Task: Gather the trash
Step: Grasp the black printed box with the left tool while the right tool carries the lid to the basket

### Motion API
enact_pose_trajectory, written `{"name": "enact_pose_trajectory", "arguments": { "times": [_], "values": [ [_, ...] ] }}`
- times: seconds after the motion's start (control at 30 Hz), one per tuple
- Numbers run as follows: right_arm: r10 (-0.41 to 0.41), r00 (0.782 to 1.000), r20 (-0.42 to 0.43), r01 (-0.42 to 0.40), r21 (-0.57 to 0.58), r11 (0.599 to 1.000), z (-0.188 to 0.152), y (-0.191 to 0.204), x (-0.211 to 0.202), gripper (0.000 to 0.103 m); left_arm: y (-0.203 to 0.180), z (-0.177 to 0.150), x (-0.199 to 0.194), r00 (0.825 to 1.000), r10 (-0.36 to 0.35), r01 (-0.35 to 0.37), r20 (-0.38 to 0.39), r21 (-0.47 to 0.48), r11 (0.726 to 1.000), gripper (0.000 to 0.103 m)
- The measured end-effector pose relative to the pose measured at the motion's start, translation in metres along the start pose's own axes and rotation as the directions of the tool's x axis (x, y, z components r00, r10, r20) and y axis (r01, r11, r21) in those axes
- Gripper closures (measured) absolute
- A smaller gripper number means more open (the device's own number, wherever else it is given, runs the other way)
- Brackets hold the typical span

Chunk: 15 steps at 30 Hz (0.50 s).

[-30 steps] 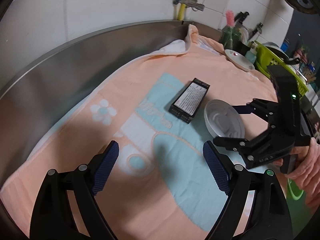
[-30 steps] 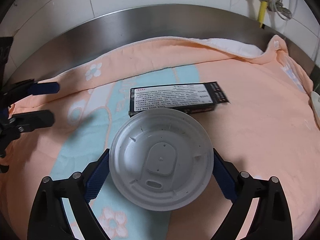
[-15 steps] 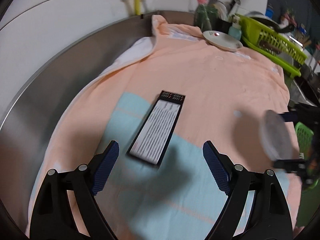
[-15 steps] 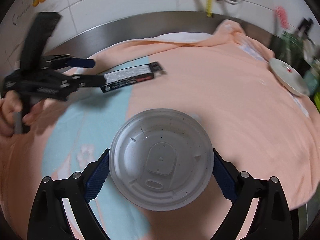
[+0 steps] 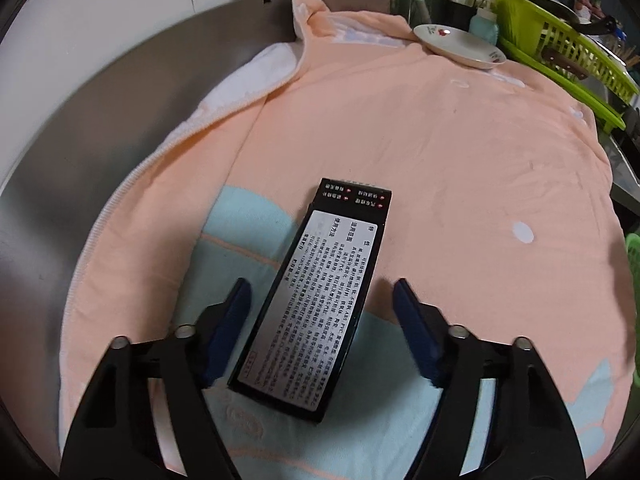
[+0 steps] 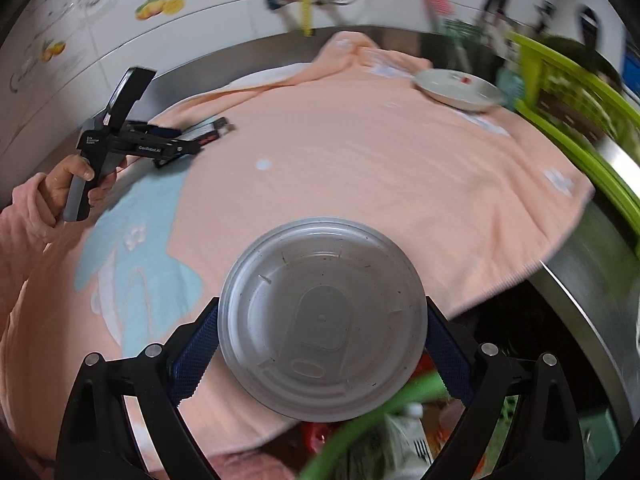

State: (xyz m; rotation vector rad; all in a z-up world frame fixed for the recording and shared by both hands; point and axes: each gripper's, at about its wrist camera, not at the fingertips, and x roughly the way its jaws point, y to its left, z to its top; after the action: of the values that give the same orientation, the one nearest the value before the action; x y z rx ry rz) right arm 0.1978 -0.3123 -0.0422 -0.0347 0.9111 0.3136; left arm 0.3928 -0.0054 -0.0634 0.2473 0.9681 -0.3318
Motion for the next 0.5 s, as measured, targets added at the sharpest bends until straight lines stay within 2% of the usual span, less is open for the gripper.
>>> {"name": "enact_pose_trajectory", "arguments": {
  "times": [0.07,0.13,0.5],
  "values": [
    [-0.014,1.000,0.003,0.014,0.039,0.999,-0.014,-0.011,-0.009,0.013,-0.001,-0.001,0.002,1.000,0.000,0.000,0.003,-0.007,1.000,0.041],
    [-0.029,1.000,0.004,0.029,0.065,0.997,-0.024,-0.020,-0.017,0.013,-0.003,-0.001,0.000,1.000,-0.009,0.009,0.011,-0.010,1.000,0.054],
    [-0.116,0.993,0.012,0.111,0.193,0.975,-0.075,-0.058,-0.061,0.012,-0.036,-0.017,-0.030,0.997,-0.042,0.042,0.059,-0.009,0.999,0.058]
  ]
}}
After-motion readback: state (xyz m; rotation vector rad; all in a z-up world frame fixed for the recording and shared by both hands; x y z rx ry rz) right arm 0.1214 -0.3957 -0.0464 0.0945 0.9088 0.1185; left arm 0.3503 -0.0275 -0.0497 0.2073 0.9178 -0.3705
